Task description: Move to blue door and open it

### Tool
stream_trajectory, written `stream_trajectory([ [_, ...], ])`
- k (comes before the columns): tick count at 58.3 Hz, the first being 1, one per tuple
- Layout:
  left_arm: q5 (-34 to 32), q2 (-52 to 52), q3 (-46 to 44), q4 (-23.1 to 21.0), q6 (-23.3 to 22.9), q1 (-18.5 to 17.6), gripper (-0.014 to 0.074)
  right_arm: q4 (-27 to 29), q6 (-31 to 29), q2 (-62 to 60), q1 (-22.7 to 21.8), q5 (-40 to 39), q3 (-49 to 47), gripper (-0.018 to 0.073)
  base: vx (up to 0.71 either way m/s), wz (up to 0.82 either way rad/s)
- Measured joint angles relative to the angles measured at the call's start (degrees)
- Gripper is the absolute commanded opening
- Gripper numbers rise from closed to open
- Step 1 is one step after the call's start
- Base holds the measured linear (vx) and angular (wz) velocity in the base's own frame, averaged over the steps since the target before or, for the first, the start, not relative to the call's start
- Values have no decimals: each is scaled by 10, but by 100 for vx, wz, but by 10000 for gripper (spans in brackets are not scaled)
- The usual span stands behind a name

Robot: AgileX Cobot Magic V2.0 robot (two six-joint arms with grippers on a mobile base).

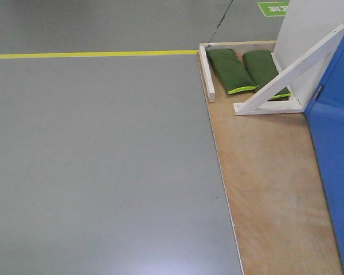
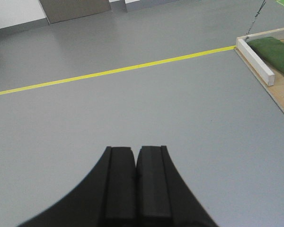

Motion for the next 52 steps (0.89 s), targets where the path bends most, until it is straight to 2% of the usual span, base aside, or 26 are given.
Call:
stream_trajectory([
  [3, 0, 0, 0, 0, 0, 0, 70, 83, 0, 24, -58, -9, -26, -11, 0, 0],
  [7, 0, 0, 0, 0, 0, 0, 70, 163, 0, 56, -122, -19, -54, -11, 0, 0],
  [12, 0, 0, 0, 0, 0, 0, 70, 218, 0, 93, -185, -29, -88, -11, 0, 0],
  [17, 0, 0, 0, 0, 0, 0, 70, 240, 0, 132, -222, -35, -117, -11, 0, 0],
  [24, 0, 0, 0, 0, 0, 0, 70, 257, 0, 195, -238, -46, -160, -11, 0, 0],
  [52, 0, 0, 0, 0, 0, 0, 70, 267, 0, 401, -238, -83, -344, -11, 0, 0],
])
